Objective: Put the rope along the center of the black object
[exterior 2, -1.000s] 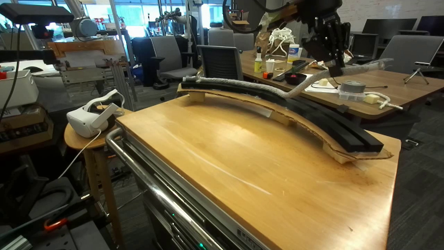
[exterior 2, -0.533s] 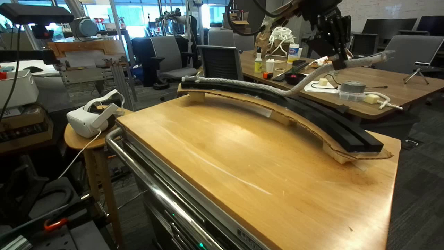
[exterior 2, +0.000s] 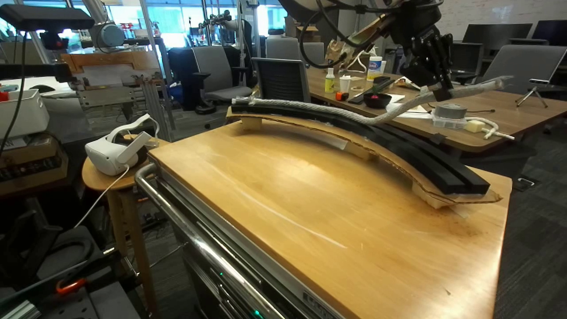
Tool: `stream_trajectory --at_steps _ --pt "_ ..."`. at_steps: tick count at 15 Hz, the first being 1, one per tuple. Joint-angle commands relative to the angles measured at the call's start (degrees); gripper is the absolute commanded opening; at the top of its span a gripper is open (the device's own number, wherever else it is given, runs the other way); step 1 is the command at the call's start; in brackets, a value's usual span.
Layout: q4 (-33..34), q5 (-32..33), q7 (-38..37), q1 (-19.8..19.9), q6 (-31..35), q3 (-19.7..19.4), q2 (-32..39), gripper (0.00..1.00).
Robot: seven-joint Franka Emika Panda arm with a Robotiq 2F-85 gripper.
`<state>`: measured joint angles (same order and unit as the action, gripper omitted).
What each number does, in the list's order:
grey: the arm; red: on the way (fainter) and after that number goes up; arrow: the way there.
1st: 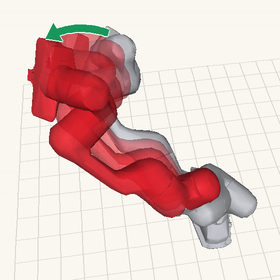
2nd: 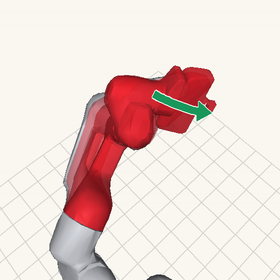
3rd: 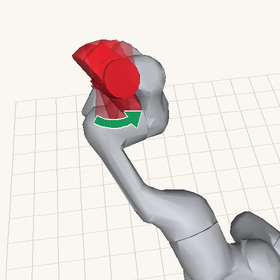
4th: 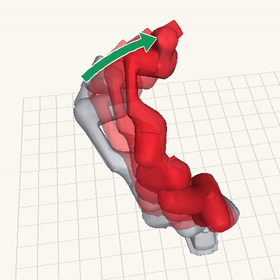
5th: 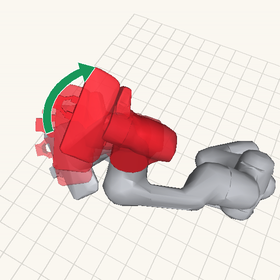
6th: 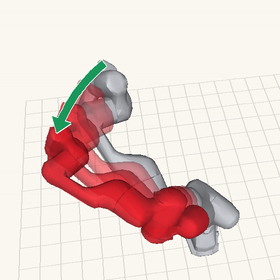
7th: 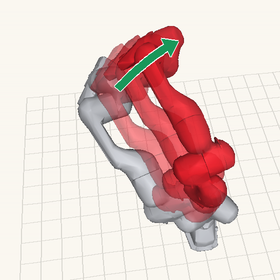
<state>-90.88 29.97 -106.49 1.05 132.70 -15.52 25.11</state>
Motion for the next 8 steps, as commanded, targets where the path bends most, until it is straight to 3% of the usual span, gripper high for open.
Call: stream_trajectory --at_steps 1,8 --pt "2.22 1.35 -1.14 -0.85 -1.20 -1.35 1.67 0.03" --pt "4.54 -1.35 0.86 -0.29 -11.35 -0.22 2.73 0.03"
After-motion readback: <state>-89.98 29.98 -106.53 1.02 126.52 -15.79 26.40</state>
